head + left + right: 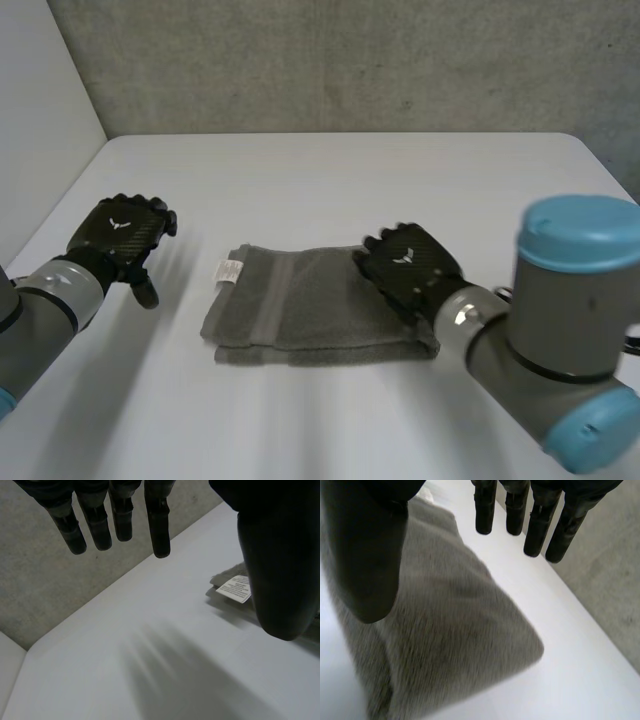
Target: Fold the towel.
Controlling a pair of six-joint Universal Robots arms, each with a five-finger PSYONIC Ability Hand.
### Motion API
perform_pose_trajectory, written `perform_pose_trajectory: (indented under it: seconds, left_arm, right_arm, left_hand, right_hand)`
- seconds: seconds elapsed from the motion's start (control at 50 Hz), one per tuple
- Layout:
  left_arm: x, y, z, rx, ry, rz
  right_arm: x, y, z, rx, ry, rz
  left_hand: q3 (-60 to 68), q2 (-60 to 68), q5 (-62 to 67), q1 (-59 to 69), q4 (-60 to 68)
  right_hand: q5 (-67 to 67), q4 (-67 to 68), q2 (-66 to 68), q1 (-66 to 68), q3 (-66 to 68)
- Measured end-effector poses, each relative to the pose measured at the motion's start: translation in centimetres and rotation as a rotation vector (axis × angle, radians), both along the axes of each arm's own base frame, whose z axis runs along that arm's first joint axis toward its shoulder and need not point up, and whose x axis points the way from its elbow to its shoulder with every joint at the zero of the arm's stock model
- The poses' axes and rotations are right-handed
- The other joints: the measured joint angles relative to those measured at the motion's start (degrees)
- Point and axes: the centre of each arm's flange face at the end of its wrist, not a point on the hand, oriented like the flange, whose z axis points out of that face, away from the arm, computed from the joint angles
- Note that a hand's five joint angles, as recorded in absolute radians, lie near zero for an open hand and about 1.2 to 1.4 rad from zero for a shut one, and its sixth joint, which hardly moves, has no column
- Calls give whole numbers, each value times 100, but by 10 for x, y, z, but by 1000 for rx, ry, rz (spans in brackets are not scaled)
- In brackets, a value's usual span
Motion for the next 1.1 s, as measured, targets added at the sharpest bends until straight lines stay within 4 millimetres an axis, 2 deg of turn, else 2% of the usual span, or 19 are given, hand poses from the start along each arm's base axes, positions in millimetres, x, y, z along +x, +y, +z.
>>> perform_pose_trajectory:
  seconds: [0.04, 0.14, 0.22, 0.3, 0.36, 0.48, 0.56, 0.82, 0.94, 1.04, 1.1]
  left_arm:
    - [-3, 2, 0, 0, 0, -11]
    - [-6, 4, 0, 2, 0, -21]
    - [-7, 5, -1, 4, -1, -24]
    - [-7, 5, -2, 8, -1, -24]
    - [-6, 5, -3, 10, -1, -24]
    - [-6, 6, -4, 12, -2, -24]
    - [-6, 7, -4, 9, -2, -23]
    - [-5, 7, -4, 8, -2, -22]
    - [-5, 8, -4, 8, -2, -21]
    - [-5, 7, 0, -7, 1, -20]
    - [-6, 5, 5, -24, 7, -20]
  right_arm:
    - [-15, -1, -9, 20, -3, -21]
    - [-30, -1, -28, 48, -3, -50]
    - [-39, -3, -42, 63, -24, -80]
    - [-42, -8, -47, 62, -51, -102]
    - [-43, -11, -48, 62, -61, -111]
    - [-43, -16, -53, 73, -59, -118]
    - [-44, -16, -55, 84, -52, -120]
    - [-52, -14, -57, 121, -43, -125]
    - [-65, -13, -53, 178, -25, -141]
    - [-78, -23, -38, 177, -18, -154]
    - [-81, -34, -21, 130, -11, -148]
  left_hand:
    - [0, 0, 0, 0, 0]
    - [0, 0, -1, 0, 0]
    - [0, 0, 0, 0, 0]
    - [0, 0, 0, 0, 0]
    - [0, 0, -1, 0, 0]
    - [0, 0, 0, 0, 0]
    - [0, 0, 0, 0, 0]
    - [0, 0, 0, 0, 0]
    - [0, 0, -1, 0, 0]
    - [0, -1, -1, 0, 0]
    - [0, -1, -1, 0, 0]
  right_hand:
    - [186, 165, 120, 135, 161]
    - [813, 819, 780, 746, 806]
    - [1764, 1791, 1809, 1809, 1815]
    - [3621, 3647, 3726, 3708, 3634]
    - [4148, 4205, 4209, 4206, 4181]
    - [4355, 4413, 4414, 4398, 4408]
    - [5518, 5566, 5560, 5283, 5543]
    - [5804, 5863, 5720, 5501, 5852]
    - [5804, 5863, 5720, 5501, 5854]
    - [5804, 5863, 5720, 5579, 5868]
    - [5804, 5863, 5720, 5615, 5870]
